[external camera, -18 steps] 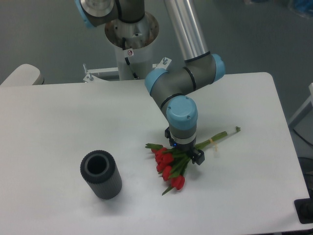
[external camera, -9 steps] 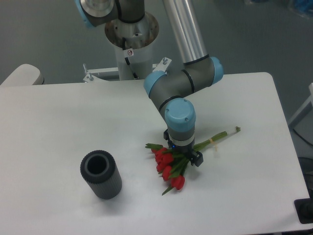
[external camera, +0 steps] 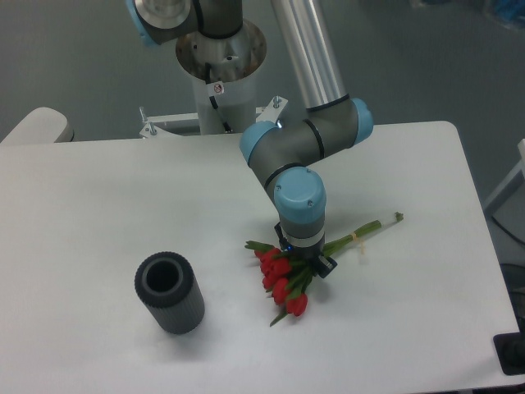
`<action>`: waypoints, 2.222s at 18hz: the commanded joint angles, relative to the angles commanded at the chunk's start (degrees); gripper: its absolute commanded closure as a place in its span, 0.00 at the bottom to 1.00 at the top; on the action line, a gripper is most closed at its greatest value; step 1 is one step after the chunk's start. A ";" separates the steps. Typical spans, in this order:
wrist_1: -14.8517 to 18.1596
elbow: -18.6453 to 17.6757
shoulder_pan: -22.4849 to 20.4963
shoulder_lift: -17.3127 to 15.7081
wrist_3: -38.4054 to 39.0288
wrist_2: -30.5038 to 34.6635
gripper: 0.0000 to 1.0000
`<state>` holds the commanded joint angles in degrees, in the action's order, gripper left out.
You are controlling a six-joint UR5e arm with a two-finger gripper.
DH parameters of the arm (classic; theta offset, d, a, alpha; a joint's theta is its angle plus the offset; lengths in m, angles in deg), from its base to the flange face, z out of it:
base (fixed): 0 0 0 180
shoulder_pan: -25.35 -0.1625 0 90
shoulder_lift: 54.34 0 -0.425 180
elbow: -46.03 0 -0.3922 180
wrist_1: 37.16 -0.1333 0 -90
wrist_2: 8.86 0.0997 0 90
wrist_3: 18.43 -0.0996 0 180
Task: Pick up the flowers from the table
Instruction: 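Lower the gripper onto the tulip stems and close it, then lift the grasped tulip bunch up off the table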
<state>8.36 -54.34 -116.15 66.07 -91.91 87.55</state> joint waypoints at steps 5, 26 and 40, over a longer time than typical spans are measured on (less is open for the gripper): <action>0.09 0.70 -0.09 0.00 -0.53 -0.09 0.68; 4.22 13.27 -2.19 -7.38 -2.30 -27.57 0.67; 3.78 17.93 -6.50 -7.65 18.62 -50.96 0.68</action>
<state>12.14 -36.41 -122.65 58.43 -73.29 36.59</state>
